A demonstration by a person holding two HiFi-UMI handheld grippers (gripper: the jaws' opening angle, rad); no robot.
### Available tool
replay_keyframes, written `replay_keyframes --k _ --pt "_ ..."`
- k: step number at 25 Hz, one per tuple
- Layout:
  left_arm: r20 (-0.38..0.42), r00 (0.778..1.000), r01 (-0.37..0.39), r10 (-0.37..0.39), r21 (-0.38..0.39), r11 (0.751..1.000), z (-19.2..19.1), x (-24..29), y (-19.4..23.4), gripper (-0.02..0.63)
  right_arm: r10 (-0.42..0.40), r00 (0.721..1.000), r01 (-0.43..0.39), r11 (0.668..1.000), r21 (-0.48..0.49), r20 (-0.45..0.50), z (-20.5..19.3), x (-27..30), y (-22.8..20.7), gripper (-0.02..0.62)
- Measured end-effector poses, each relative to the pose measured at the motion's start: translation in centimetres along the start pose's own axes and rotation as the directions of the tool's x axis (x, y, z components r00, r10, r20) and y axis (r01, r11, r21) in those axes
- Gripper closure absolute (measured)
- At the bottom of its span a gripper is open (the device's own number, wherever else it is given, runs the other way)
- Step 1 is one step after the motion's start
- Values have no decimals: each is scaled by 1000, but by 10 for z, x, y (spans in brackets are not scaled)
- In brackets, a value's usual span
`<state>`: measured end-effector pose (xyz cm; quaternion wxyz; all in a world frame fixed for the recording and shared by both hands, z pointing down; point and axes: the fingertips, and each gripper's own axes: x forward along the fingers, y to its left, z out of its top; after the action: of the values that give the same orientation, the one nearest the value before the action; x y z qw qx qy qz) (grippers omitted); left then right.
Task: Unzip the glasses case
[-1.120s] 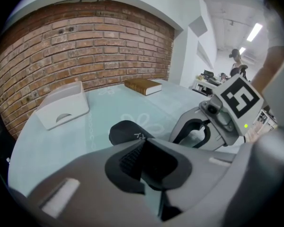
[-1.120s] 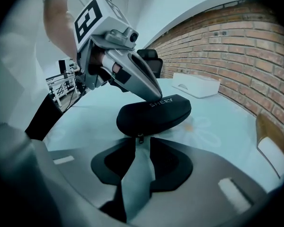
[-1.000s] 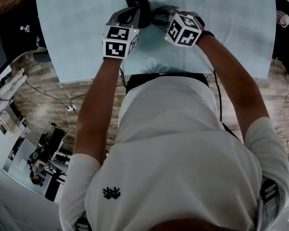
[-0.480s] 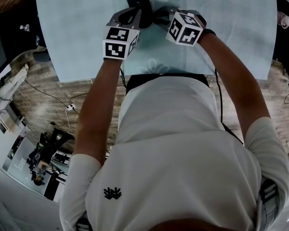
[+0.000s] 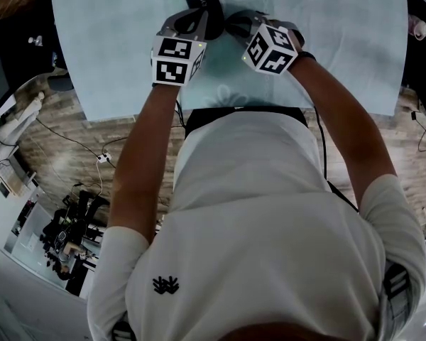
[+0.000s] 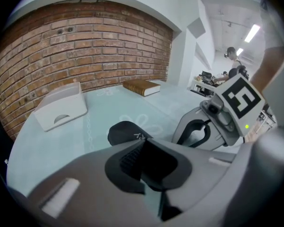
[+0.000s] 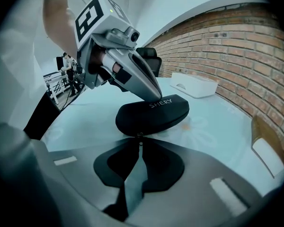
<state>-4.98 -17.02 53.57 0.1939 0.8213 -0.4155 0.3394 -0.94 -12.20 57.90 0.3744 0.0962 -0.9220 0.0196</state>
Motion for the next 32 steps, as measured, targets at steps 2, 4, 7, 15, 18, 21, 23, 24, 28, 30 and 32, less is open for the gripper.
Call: replay_keyframes --k 2,4,7,15,18,21,23,24,28,30,32 --pt "-6 1000 -3 3 19 1000 0 0 0 549 -22 1000 21 1000 -3 -11 0 0 -1 572" --pt "-15 1000 -5 5 33 999 -1 1 0 549 -42 999 42 999 -8 -22 0 1 -2 572" --pt "-22 1000 -2 3 36 999 0 1 -1 549 -64 997 64 998 -11 -33 0 0 -5 572" --pt "-20 1000 2 -1 33 999 4 0 -5 549 -77 996 76 997 -19 -42 0 0 -16 572" --pt "-16 1000 9 -9 25 1000 5 0 -9 549 -76 996 75 997 -22 -46 -1 0 -22 572" --pt "-14 1000 14 -13 28 1000 3 2 -8 549 -75 996 74 997 -25 -49 -1 3 -29 572" --pt "-11 1000 18 -17 25 1000 3 2 -7 549 -75 996 74 997 -29 -52 0 5 -35 572" --pt "-10 1000 20 -20 22 1000 3 2 -7 549 -75 996 74 997 -32 -54 2 6 -38 572" --pt "-9 1000 27 -26 19 999 6 1 -10 549 -82 995 79 996 -40 -56 4 5 -49 572" --pt "-7 1000 30 -30 18 999 6 1 -12 549 -84 995 82 996 -44 -58 4 4 -54 572" --pt "-8 999 35 -35 14 999 6 1 -10 549 -85 995 82 996 -47 -61 7 7 -58 572"
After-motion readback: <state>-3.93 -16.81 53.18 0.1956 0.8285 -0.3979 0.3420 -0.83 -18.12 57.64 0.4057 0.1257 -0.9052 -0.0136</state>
